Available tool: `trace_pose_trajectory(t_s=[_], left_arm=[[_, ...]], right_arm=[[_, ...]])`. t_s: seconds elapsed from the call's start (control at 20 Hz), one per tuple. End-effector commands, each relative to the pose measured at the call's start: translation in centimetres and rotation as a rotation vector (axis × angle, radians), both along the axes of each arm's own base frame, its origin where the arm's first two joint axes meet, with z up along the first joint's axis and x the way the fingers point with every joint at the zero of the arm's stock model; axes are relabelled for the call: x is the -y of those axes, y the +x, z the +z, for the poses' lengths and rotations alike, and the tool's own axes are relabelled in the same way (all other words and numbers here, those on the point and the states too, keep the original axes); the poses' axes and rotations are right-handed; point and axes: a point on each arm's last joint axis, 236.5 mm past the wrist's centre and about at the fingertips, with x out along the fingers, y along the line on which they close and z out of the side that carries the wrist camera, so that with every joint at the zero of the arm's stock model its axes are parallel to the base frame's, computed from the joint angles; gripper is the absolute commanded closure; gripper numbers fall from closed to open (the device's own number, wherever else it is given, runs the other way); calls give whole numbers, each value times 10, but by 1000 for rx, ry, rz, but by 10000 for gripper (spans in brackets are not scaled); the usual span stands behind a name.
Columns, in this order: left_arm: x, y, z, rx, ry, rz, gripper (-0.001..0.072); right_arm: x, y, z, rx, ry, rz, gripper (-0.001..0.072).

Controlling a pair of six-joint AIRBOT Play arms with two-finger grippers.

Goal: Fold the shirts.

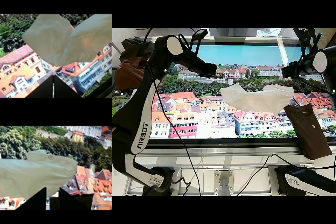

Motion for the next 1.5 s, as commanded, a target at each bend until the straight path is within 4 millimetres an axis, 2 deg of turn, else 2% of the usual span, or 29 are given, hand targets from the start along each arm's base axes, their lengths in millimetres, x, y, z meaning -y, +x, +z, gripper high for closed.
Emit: trace_pose_trajectory(t_s=[0.0,0.15,0.25,0.3,0.35,0.4,0.45,0.5,0.55,0.7,0.9,1.05,1.2,1.3,1.45], left_arm=[[0,0,-3,-7,5,-2,694],[1,2,-16,-32,14,-2,689],[3,3,-30,-64,19,-3,680],[4,4,-38,-80,21,-3,560],[6,6,-47,-99,20,-1,308],[8,8,-58,-128,19,14,153],[9,11,-71,-157,18,34,152],[11,14,-84,-182,16,54,152],[15,19,-98,-210,6,74,152],[33,30,-131,-270,-63,119,152],[48,33,-154,-327,-122,132,152],[48,35,-156,-322,-126,137,152],[52,37,-153,-319,-148,141,152],[56,32,-150,-340,-167,128,152],[64,19,-145,-381,-193,84,152]], right_arm=[[24,-10,-14,-60,-9,-64,497],[57,-25,-55,-168,13,-152,496],[68,-41,-91,-257,78,-197,496],[72,-49,-109,-299,114,-215,495],[75,-55,-125,-326,151,-235,495],[74,-60,-141,-352,199,-243,494],[68,-64,-156,-374,259,-233,487],[55,-70,-171,-404,334,-204,359],[46,-76,-183,-431,389,-191,264],[35,-92,-215,-481,447,-192,260],[31,-95,-243,-460,470,-212,260],[27,-85,-253,-398,502,-226,260],[26,-68,-255,-315,531,-240,260],[28,-63,-261,-305,531,-249,260],[28,-65,-279,-347,540,-271,261]])
